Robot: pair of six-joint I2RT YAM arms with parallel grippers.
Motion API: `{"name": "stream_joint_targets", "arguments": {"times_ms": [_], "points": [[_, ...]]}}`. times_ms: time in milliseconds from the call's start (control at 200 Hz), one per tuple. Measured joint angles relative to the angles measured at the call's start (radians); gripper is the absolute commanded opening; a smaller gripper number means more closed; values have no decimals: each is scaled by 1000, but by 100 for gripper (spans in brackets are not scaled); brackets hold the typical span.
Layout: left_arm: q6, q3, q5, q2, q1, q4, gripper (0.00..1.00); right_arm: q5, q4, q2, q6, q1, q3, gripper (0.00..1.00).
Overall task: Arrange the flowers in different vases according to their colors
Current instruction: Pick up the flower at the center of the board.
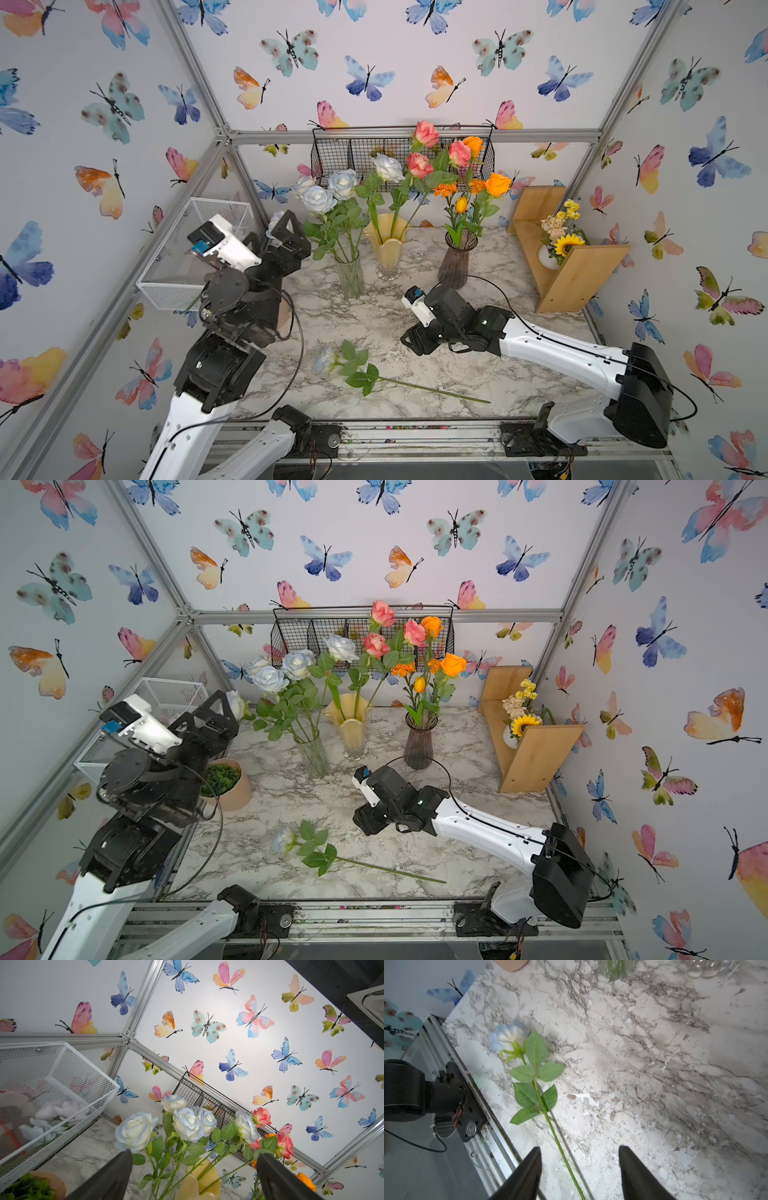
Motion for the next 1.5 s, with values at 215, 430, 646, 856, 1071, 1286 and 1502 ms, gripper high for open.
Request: {"name": "stream_joint_targets", "arguments": {"times_ms": [215,430,646,856,1071,1286,1502], "points": [[-3,-120,-16,-184,0,-158,99,15,-72,32,-32,64,2,59],[23,-189,-1,-220,0,-290,99,49,-111,110,-77,138,28,54],[50,-226,42,-269,0,-378,99,58,-127,268,-142,189,114,42],[56,-283,58,-346,0,-428,99,60,-142,392,-182,236,203,40],[55,-320,58,-371,0,-437,99,60,-154,466,-196,280,224,39],[42,-361,67,-372,0,-425,99,75,-160,499,-197,286,232,32],[30,-370,68,-373,0,-423,99,106,-163,525,-204,286,254,29]]}}
